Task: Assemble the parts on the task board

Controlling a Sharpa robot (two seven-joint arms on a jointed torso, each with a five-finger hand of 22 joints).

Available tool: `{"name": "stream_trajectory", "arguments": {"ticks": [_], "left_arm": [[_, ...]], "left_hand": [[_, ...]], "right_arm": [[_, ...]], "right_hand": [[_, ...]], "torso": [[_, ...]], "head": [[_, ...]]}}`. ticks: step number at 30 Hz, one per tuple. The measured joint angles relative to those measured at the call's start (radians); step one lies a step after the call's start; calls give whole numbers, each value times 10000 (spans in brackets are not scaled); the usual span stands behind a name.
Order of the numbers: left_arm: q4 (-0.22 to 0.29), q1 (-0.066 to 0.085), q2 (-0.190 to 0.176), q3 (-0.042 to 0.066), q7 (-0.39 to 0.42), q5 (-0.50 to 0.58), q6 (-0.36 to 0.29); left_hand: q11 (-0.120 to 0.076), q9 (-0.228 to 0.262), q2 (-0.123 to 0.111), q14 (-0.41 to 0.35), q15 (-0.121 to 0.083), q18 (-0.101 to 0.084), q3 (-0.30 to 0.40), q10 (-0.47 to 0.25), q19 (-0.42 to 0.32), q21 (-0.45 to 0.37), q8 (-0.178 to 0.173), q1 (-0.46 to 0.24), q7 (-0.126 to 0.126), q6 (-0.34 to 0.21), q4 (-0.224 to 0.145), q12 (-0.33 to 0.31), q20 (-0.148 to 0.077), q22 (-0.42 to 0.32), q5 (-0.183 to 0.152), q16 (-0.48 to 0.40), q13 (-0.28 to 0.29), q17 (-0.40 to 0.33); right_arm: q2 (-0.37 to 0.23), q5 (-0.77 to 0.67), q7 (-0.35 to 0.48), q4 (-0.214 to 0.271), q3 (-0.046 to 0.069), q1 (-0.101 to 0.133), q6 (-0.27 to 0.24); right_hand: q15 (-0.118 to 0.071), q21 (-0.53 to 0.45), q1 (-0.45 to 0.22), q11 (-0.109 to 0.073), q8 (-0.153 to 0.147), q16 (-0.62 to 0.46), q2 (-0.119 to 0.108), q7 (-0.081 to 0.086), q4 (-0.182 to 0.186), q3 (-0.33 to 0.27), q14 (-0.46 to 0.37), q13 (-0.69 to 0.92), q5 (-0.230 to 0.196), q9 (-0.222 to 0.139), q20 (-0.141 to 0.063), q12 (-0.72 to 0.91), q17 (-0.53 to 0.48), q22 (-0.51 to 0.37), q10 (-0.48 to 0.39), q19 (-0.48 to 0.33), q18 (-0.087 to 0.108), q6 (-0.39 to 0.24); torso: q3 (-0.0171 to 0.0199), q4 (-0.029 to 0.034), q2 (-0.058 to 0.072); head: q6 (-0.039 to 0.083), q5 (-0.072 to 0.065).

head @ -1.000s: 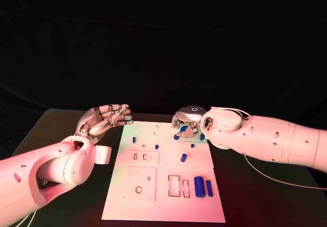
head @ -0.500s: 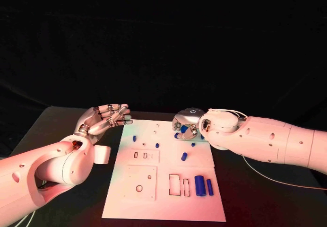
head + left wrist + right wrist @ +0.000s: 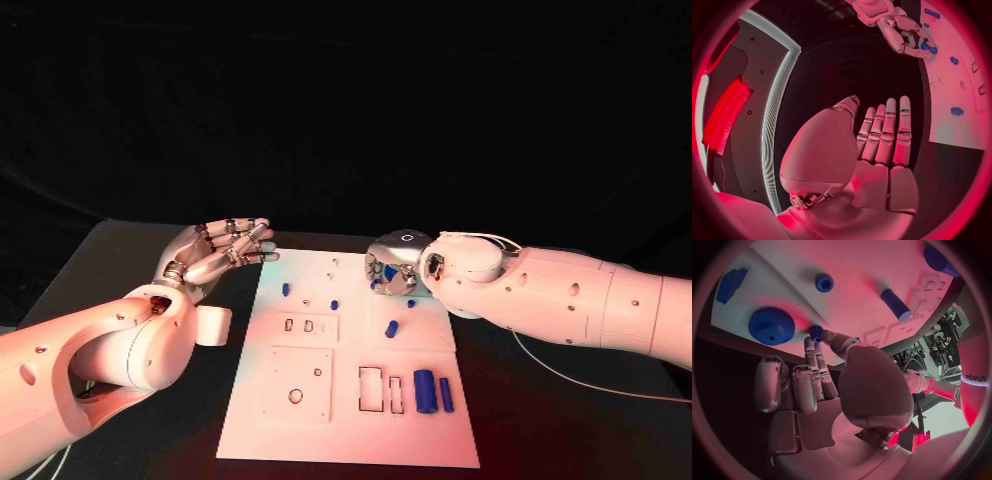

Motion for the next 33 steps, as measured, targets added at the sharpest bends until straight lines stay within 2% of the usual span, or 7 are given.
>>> {"name": "stream_trajectory", "arguments": {"ticks": [3, 5, 8, 12, 22, 27, 33], "left_arm": [[-2, 1, -1, 0, -5, 0, 0], [-6, 3, -1, 0, -9, 0, 0], [-15, 5, -1, 1, -15, 0, 1], [-22, 6, 3, 1, -24, 0, 3], [-45, 7, 2, 2, -54, 0, 9], [-60, 8, 1, 2, -72, 0, 14], [-78, 8, 2, 2, -87, 1, 19]], "left_hand": [[0, 0, 0, 0, 0, 0, 0, 0, 0, 0, 0, 0, 0, 0, 0, 0, 0, 0, 0, 0, 0, 0], [0, 0, 0, 0, 0, 0, 0, 0, 0, 0, 0, 0, 0, 0, 0, 0, 0, 0, 0, 0, 0, -1], [0, 0, 0, 0, 0, -1, 0, 0, 0, 0, 0, 0, 0, 0, 0, 0, 0, 0, 0, 0, 0, -1], [0, -8, 0, 0, 0, 0, 0, 0, 0, 0, 0, 0, 0, 0, 0, 0, 0, -8, 0, 0, 0, 5], [36, -20, 0, -1, 1, -2, 0, -38, 38, 0, -42, 0, 0, 0, 0, -97, -38, -27, 0, 0, -1, 20], [71, -33, -40, 0, 0, -3, 0, -73, 37, 0, -42, -41, 0, 0, 0, -143, -37, -39, 0, -40, -1, 33], [71, -32, -40, -1, 0, -2, 28, -73, 37, 0, -82, -40, -15, -61, 29, -143, -37, -39, 0, -40, -1, 33]], "right_arm": [[0, 0, 4, -15, 0, 0, -15], [-4, -1, 5, -22, 4, 0, -32], [-8, -4, 5, -26, 5, 1, -65], [-19, -17, 2, -31, 5, 1, -103], [-8, -87, -9, -40, 9, -4, -219], [-70, -121, -23, 182, 3, -28, -410], [-66, -206, -95, 375, 76, 36, -777]], "right_hand": [[-3, 78, 65, -48, 104, 9, 65, -68, -42, 148, -3, -2, -4, 110, -7, 0, 0, 134, 140, 6, 0, 140], [-79, 116, 105, -95, 197, 50, 110, -122, -83, 241, 4, -3, -48, 195, -40, 39, -1, 211, 247, 40, 0, 204], [-130, 177, 179, -114, 319, 50, 193, -150, -198, 358, -15, -3, -104, 346, -75, 49, -1, 316, 395, 75, -5, 297], [-130, 230, 233, -113, 358, 88, 292, -150, -285, 445, -16, 21, -218, 466, -75, 49, -1, 382, 396, 74, -111, 297], [-130, 277, 233, -112, 358, 87, 292, -122, -344, 503, -16, 30, -281, 575, -74, 7, -2, 473, 397, 74, -111, 268], [-130, 317, 233, -78, 396, 124, 291, -122, -397, 555, -16, 4, -133, 646, -109, -35, -3, 547, 431, 108, -108, 268], [-129, 352, 232, -78, 396, 124, 290, -122, -399, 556, -16, 5, -118, 670, -109, -70, -4, 608, 432, 108, -100, 267]], "torso": [[-1, 11, 10], [-5, 16, 15], [-12, 30, 22], [-17, 51, 28], [-31, 63, 47], [-35, 64, 48], [-55, 88, 47]], "head": [[-10, -15], [-18, -23], [-30, -31], [-35, -38], [-29, -28], [-13, -48], [33, -79]]}}
